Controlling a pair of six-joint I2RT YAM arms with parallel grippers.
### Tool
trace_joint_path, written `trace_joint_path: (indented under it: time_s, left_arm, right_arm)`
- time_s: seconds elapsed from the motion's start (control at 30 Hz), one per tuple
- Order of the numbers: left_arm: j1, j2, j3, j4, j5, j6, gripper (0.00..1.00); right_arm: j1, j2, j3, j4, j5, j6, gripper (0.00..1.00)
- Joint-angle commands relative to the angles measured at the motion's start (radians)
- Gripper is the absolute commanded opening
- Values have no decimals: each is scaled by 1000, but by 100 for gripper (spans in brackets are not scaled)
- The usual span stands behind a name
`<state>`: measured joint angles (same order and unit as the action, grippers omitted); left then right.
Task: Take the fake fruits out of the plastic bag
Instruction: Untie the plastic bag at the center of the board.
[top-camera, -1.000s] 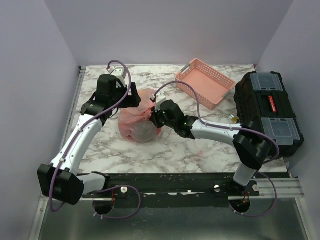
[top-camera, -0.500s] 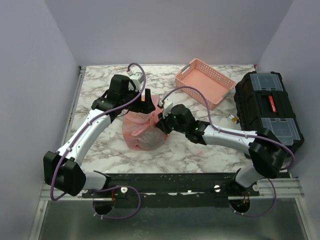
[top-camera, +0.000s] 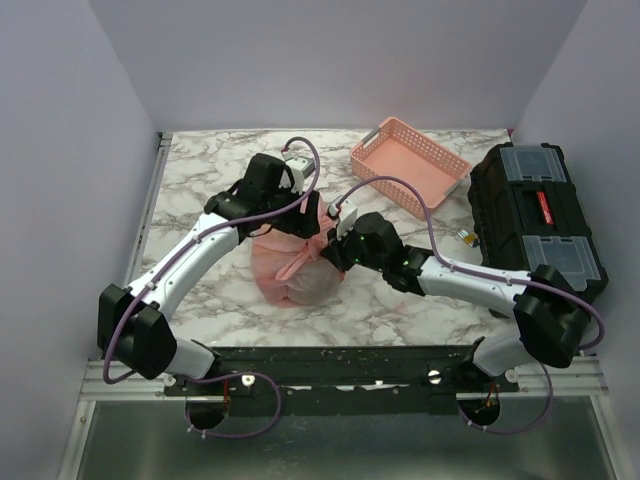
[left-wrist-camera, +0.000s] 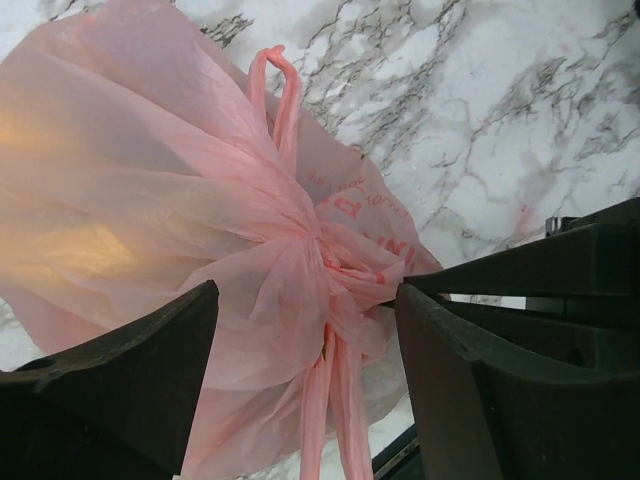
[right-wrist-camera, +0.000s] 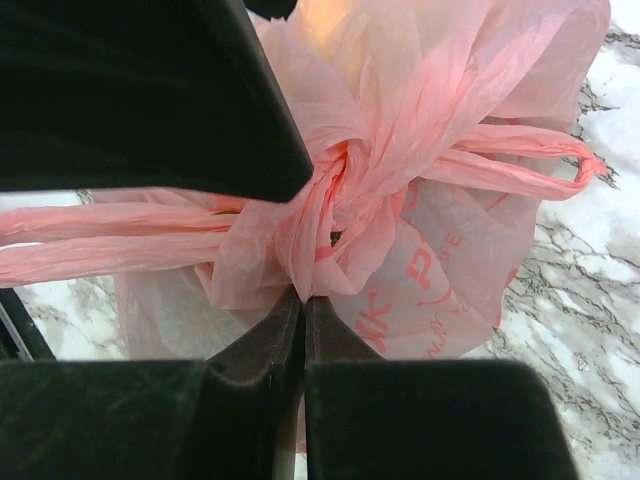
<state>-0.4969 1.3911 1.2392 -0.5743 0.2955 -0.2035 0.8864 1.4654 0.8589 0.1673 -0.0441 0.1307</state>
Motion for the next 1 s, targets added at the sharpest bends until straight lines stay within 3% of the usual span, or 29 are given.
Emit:
trace_joint_path:
  time_s: [0.0,0.13,0.33,0.57,0.6,0.77,0.83,0.97]
  left_arm:
    - [-26,35,41,-62,-97,44,70]
    - [-29,66,55,-85,-143,40,69]
    - [-32,113,78,-115,-174,41,57]
    - [-34,127,85,-121,-156,50,53]
    - [-34,129,88,-123,-160,52,49]
    - [-34,115,91,-125,-219,57,9]
    - [-34,102,87,-122,-276,54,1]
    - [-34,72,81,-114,-455,23,0]
  right_arm:
    - [-3,-21,-17,14,-17,8,6]
    - [-3,-37,-27,16,-17,15,6]
    - [-2,-60,-44,22,-17,21,6]
    - [-3,-59,-52,41,-32,42,6]
    - [-3,-57,-52,43,-33,43,6]
    - [-3,-65,-58,40,-30,46,6]
    - [-2,-75,-67,41,-27,49,6]
    - [-3,-103,-94,41,-20,63,6]
